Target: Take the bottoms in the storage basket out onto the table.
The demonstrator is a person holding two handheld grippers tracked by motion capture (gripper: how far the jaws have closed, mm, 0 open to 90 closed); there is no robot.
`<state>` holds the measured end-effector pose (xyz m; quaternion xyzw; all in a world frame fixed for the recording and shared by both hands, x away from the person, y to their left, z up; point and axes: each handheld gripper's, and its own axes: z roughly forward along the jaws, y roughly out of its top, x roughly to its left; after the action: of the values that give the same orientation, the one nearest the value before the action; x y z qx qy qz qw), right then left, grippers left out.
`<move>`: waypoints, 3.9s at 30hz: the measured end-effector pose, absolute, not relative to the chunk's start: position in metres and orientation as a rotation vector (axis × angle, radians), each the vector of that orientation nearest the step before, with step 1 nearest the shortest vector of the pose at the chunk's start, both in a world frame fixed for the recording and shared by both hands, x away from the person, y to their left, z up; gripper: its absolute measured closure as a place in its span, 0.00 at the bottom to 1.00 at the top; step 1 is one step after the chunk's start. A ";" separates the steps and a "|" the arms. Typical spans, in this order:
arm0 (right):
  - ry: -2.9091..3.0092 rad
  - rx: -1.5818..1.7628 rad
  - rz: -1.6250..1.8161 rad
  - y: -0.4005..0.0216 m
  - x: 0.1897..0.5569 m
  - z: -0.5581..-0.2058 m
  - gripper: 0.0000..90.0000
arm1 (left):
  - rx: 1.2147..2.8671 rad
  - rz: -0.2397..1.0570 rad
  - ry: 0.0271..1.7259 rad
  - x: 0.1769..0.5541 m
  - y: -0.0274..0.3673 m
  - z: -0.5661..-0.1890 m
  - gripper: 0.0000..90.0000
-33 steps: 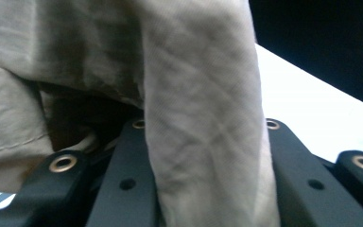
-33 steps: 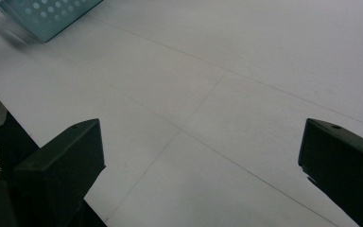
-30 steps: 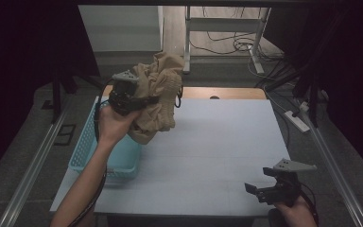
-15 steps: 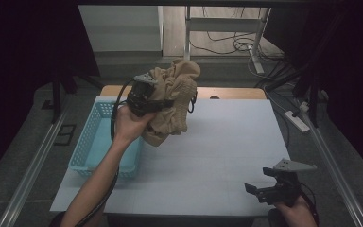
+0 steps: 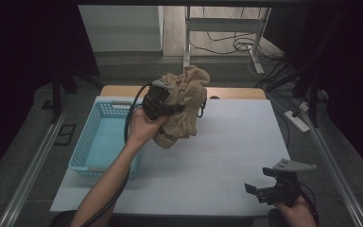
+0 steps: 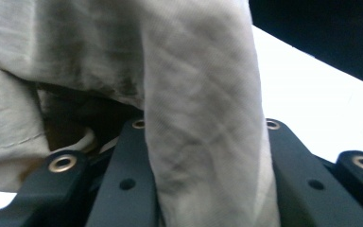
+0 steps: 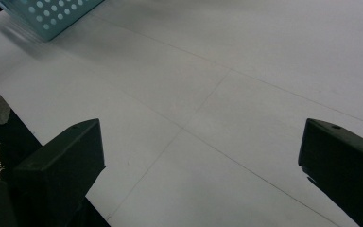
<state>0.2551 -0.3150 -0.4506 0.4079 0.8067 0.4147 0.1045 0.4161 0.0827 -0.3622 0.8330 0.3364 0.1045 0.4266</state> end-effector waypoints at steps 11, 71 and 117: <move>2.385 1.196 1.215 -0.314 0.255 -0.451 0.01 | 2.108 0.243 0.819 0.421 0.065 -0.376 0.80; 2.402 1.186 1.208 -0.313 0.256 -0.451 0.01 | 2.270 0.209 0.942 0.453 0.031 -0.485 0.70; 2.415 1.189 1.199 -0.313 0.256 -0.452 0.01 | 2.244 0.073 0.972 0.455 0.028 -0.494 0.08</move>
<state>0.2564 -0.3127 -0.4517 0.4017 0.8156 0.4049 0.0974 0.4554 0.0275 -0.4942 0.8625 0.3736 0.0279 0.3403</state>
